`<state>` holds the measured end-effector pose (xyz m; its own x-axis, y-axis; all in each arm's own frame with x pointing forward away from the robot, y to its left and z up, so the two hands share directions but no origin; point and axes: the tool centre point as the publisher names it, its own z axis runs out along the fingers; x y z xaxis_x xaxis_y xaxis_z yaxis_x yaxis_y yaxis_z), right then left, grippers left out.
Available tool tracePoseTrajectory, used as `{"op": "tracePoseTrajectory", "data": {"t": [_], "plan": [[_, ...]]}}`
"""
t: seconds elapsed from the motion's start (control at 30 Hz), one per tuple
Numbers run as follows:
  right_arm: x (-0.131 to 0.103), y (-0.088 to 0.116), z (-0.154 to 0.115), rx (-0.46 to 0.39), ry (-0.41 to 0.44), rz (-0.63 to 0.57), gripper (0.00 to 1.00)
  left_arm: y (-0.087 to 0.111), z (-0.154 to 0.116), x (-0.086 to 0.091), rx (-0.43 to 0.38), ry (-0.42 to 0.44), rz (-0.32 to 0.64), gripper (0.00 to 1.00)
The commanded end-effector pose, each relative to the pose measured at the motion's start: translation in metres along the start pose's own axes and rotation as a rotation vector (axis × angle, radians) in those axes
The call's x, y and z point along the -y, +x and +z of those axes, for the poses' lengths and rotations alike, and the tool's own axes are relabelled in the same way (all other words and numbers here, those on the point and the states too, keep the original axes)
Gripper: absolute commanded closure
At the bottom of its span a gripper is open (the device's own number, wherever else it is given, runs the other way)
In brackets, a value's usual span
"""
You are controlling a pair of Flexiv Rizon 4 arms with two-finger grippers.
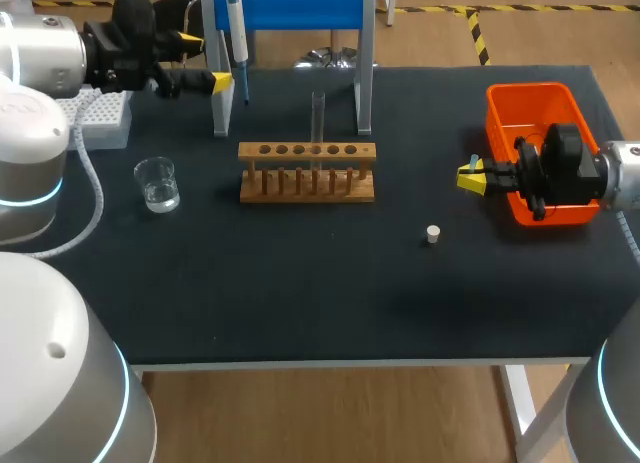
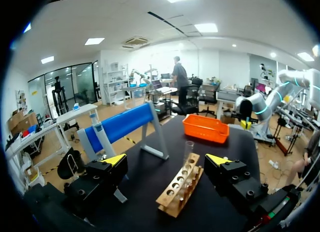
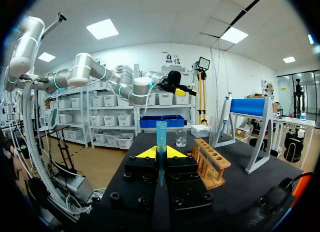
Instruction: Invert the test tube, pick up the pipette, mount the tip to pipette, aspirate from beaker and dispense into the tube, eject the tip, return the pipette, and cap with the stopper.
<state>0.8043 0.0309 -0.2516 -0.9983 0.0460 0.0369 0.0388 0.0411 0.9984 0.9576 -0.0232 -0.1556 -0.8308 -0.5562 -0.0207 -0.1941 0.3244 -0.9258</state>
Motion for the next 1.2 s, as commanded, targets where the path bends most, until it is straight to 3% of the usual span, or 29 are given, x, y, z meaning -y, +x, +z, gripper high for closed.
{"op": "tracePoseTrajectory", "data": {"t": [0.03, 0.27, 0.57, 1.2], "plan": [[0.0, 0.001, 0.0, 0.002, 0.001, -0.001, 1.0, -0.012, 0.016, -0.001, 0.068, 0.007, -0.042, 0.0], [0.0, 0.001, 0.0, 0.002, 0.001, -0.001, 1.0, -0.038, 0.022, -0.002, 0.207, 0.04, -0.095, 0.0], [0.0, 0.001, 0.0, 0.002, 0.001, -0.001, 1.0, -0.055, 0.029, 0.004, 0.396, 0.082, -0.132, 0.0], [0.0, 0.001, 0.0, 0.002, 0.001, -0.001, 1.0, -0.083, 0.064, 0.019, 0.632, 0.103, -0.169, 0.0]]}}
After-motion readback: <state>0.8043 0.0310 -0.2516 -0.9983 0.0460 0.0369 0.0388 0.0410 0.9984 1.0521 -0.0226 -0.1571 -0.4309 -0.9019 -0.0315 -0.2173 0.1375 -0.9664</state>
